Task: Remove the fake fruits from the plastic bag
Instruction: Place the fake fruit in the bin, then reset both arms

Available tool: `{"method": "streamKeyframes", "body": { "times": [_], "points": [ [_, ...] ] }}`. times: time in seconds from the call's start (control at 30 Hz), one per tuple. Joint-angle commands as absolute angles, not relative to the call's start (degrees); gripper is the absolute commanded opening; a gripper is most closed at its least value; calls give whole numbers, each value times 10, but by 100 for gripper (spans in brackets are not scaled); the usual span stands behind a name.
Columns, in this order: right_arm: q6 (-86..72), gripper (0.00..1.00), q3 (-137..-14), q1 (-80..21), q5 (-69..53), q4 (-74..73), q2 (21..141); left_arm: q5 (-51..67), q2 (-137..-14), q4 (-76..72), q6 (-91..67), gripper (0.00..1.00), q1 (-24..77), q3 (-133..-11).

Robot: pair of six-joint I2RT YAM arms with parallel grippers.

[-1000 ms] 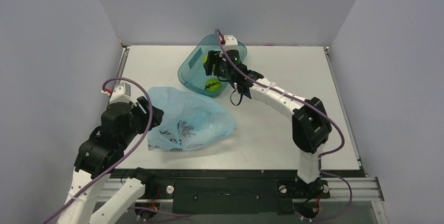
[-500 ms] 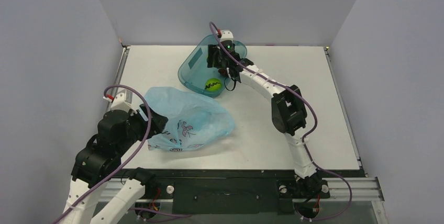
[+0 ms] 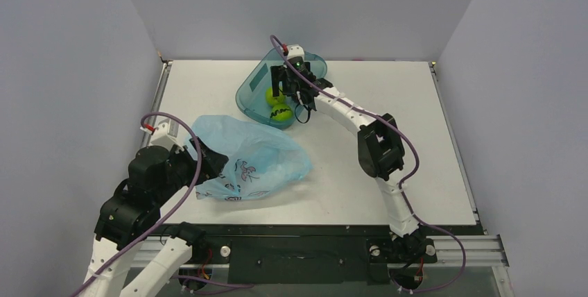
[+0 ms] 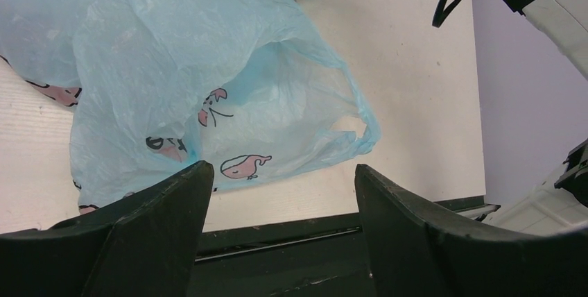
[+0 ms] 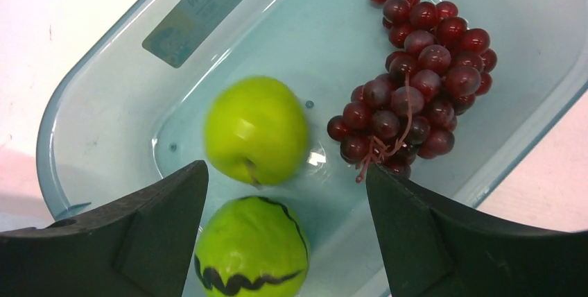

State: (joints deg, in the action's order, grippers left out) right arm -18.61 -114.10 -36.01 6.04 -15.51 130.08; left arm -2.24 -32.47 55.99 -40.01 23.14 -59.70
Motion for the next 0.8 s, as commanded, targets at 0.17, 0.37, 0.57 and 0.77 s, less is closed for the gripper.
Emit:
{"method": "streamKeyframes", "body": {
  "times": [0.17,0.37,0.57,0.77],
  "points": [
    [-168,80,-1146,-377,110,-204,1194,7,-308,519,-391,74,231,-608],
    [-180,78,-1011,-395,128,-207,1038,12,-289,512,-364,75,230,-644],
    [-190,79,-827,-412,159,-205,820,-6,-231,439,-359,79,230,-651],
    [-183,85,-693,-413,202,-236,599,-20,-205,394,-355,83,230,-677]
  ]
}}
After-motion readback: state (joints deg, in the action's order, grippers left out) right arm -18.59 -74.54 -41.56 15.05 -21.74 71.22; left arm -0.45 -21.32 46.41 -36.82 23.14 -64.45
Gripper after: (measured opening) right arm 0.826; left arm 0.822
